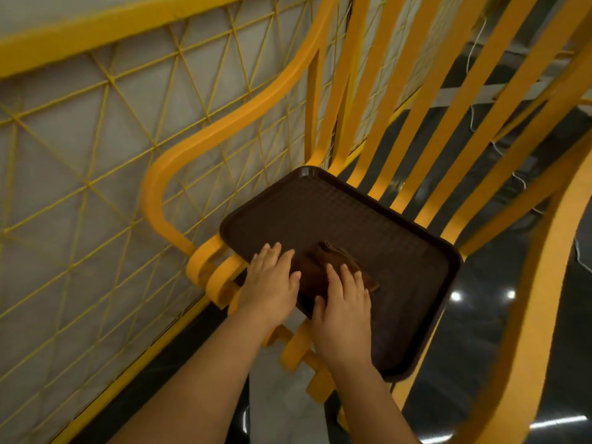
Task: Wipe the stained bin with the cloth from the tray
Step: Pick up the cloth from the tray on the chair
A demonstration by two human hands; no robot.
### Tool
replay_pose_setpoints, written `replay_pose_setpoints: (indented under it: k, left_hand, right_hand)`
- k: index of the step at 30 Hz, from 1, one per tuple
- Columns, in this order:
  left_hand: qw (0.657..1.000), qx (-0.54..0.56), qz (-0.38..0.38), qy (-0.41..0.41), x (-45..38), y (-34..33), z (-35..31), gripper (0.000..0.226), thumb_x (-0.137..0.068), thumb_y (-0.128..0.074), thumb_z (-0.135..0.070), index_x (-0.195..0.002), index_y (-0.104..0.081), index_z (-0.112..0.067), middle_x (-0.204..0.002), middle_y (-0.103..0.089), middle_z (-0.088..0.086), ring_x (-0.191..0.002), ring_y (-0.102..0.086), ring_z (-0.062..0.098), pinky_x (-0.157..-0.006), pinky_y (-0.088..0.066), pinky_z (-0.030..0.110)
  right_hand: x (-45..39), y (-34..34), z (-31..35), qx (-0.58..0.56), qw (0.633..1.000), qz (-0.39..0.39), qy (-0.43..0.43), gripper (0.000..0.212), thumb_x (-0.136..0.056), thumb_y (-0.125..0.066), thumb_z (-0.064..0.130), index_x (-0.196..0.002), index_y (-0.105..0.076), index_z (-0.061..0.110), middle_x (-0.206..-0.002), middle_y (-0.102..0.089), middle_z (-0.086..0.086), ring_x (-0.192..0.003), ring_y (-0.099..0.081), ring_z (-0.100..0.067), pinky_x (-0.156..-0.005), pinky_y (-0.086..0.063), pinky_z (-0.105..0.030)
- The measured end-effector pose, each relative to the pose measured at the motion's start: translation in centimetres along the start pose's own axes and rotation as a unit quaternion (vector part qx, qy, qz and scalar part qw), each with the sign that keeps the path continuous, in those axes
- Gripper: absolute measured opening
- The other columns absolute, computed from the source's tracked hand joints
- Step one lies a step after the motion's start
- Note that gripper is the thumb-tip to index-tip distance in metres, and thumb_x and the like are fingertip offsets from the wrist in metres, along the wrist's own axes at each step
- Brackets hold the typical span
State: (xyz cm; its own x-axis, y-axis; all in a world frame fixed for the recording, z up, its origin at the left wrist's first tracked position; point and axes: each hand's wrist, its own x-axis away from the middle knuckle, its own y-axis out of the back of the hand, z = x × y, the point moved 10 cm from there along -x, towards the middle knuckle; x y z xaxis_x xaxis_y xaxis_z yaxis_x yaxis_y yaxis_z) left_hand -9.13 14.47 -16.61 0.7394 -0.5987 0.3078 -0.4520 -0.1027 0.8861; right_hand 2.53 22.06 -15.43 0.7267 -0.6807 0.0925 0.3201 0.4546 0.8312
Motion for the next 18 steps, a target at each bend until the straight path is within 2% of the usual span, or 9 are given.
replay_pose_setpoints:
  k: [4, 8, 10, 11, 12, 13, 14, 16, 18]
  left_hand:
    - [0.998, -0.051, 0.016, 0.026, -0.9, -2.2, 0.4, 0.06, -0.103, -0.027, -0.044, -0.156, -0.013, -0.018, -0.165, -0.002, 0.003, -0.151, 0.008, 0.021, -0.123, 0.002, 0.041]
    - [0.999, -0.03, -0.039, 0.007, -1.0, -1.8, -0.5, 0.053, -0.101, -0.04, -0.038, -0.149, -0.032, -0.017, -0.163, -0.015, 0.005, -0.151, -0.001, 0.021, -0.123, -0.002, 0.039]
    - [0.998, 0.026, -0.063, -0.003, -0.6, -1.1, -1.3, 0.04, -0.099, -0.048, -0.031, -0.137, -0.045, -0.018, -0.156, -0.031, 0.005, -0.149, -0.017, 0.022, -0.121, -0.017, 0.037]
    - [0.995, 0.068, -0.071, 0.0, -0.3, -0.7, -1.4, 0.033, -0.099, -0.05, -0.029, -0.13, -0.05, -0.019, -0.146, -0.044, 0.004, -0.141, -0.033, 0.023, -0.114, -0.032, 0.035]
    - [0.991, 0.114, -0.076, 0.01, 0.0, -0.2, -1.5, 0.026, -0.098, -0.051, -0.029, -0.123, -0.051, -0.021, -0.13, -0.055, 0.003, -0.125, -0.05, 0.021, -0.099, -0.046, 0.033]
    - [0.983, 0.162, -0.08, 0.022, 0.4, 0.3, -1.5, 0.021, -0.098, -0.052, -0.029, -0.117, -0.051, -0.024, -0.115, -0.059, -0.001, -0.107, -0.058, 0.017, -0.084, -0.053, 0.031]
    - [0.973, 0.214, -0.083, 0.033, 0.7, 0.8, -1.5, 0.017, -0.097, -0.054, -0.03, -0.113, -0.05, -0.026, -0.107, -0.06, -0.003, -0.096, -0.06, 0.014, -0.076, -0.056, 0.031]
    - [0.931, 0.348, -0.087, 0.062, 1.3, 1.6, -1.2, 0.02, -0.093, -0.061, -0.027, -0.108, -0.05, -0.031, -0.106, -0.064, -0.003, -0.096, -0.063, 0.013, -0.078, -0.059, 0.032]
    - [0.87, 0.477, -0.069, 0.103, 2.0, 1.7, -0.5, 0.03, -0.089, -0.068, -0.024, -0.111, -0.05, -0.031, -0.106, -0.067, -0.001, -0.097, -0.065, 0.014, -0.082, -0.059, 0.033]
  right_hand:
    - [0.0, -1.6, -1.8, 0.014, 0.999, 0.034, -0.031, 0.056, -0.102, -0.032, 0.036, -0.153, -0.015, 0.023, -0.162, -0.007, 0.0, -0.149, 0.005, -0.02, -0.12, 0.003, -0.037]
    - [0.1, -2.3, -2.4, 0.019, 0.998, 0.055, -0.031, 0.057, -0.102, -0.028, 0.04, -0.154, -0.011, 0.022, -0.163, 0.0, 0.0, -0.148, 0.01, -0.018, -0.118, 0.009, -0.035]
    - [0.0, -2.2, -2.3, 0.008, 0.998, 0.057, -0.035, 0.06, -0.101, -0.03, 0.043, -0.154, -0.011, 0.021, -0.163, 0.0, 0.0, -0.148, 0.011, -0.017, -0.118, 0.01, -0.034]
    - [0.0, -2.2, -2.3, 0.001, 0.998, 0.056, -0.036, 0.063, -0.1, -0.032, 0.045, -0.154, -0.011, 0.021, -0.163, -0.001, 0.0, -0.148, 0.011, -0.017, -0.118, 0.01, -0.035]
    - [-0.1, -2.1, -2.2, -0.006, 0.998, 0.052, -0.034, 0.067, -0.098, -0.034, 0.047, -0.154, -0.01, 0.02, -0.163, -0.001, 0.0, -0.148, 0.011, -0.017, -0.118, 0.01, -0.036]
    - [-0.1, -2.1, -2.1, -0.015, 0.998, 0.046, -0.031, 0.071, -0.096, -0.037, 0.05, -0.154, -0.01, 0.02, -0.162, -0.003, -0.001, -0.148, 0.01, -0.017, -0.119, 0.01, -0.037]
    - [-0.1, -1.9, -1.8, -0.025, 0.999, 0.036, -0.023, 0.076, -0.093, -0.041, 0.053, -0.154, -0.009, 0.019, -0.162, -0.005, 0.0, -0.148, 0.009, -0.017, -0.119, 0.011, -0.037]
    - [-0.1, -1.4, -1.0, -0.05, 0.999, 0.008, 0.006, 0.084, -0.088, -0.052, 0.053, -0.154, -0.012, 0.02, -0.161, -0.01, 0.002, -0.148, 0.006, -0.016, -0.118, 0.011, -0.037]
    - [-0.1, -0.6, 0.1, -0.081, 0.996, -0.017, 0.039, 0.08, -0.086, -0.061, 0.042, -0.152, -0.02, 0.023, -0.158, -0.022, 0.006, -0.148, -0.003, -0.014, -0.119, 0.006, -0.036]
